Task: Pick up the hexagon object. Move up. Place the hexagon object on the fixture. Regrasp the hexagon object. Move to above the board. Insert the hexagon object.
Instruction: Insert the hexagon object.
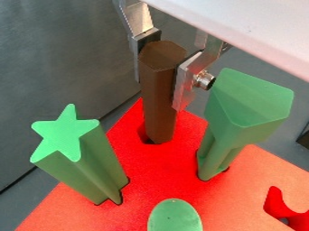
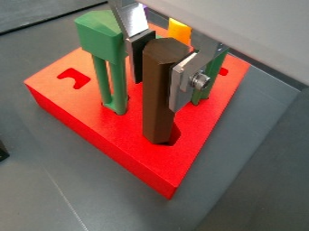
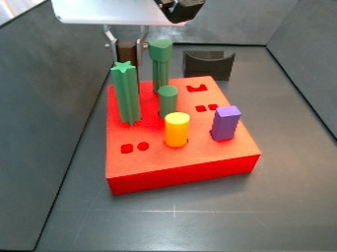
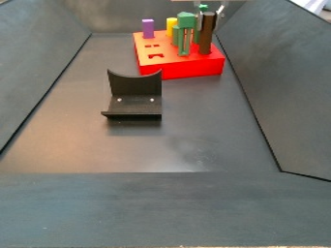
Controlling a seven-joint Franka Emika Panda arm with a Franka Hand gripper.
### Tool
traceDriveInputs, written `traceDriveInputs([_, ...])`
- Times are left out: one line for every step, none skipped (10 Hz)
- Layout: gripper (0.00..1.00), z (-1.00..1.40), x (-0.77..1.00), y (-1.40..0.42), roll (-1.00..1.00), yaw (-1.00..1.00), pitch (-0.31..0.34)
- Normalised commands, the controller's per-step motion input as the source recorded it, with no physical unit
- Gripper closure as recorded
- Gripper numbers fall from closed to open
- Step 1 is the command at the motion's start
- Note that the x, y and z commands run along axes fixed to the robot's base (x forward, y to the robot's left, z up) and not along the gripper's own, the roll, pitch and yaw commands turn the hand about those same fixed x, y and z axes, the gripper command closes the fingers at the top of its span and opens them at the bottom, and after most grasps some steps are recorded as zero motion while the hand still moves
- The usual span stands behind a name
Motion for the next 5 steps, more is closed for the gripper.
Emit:
traceDriveInputs([1.0,-0.05,-0.25,-0.13,0.0,0.0,-0.11])
traceDriveInputs([1.0,-0.09,-0.09,-0.04,-0.06,0.0,-0.106])
traceDriveInputs([1.0,-0.41,0.0,-0.08,0.0,0.06,-0.084])
traceDriveInputs([1.0,-0.64,0.08,-0.09,0.0,0.06,-0.089])
traceDriveInputs([1.0,-0.68,0.45,0.0,0.0,0.0,0.0])
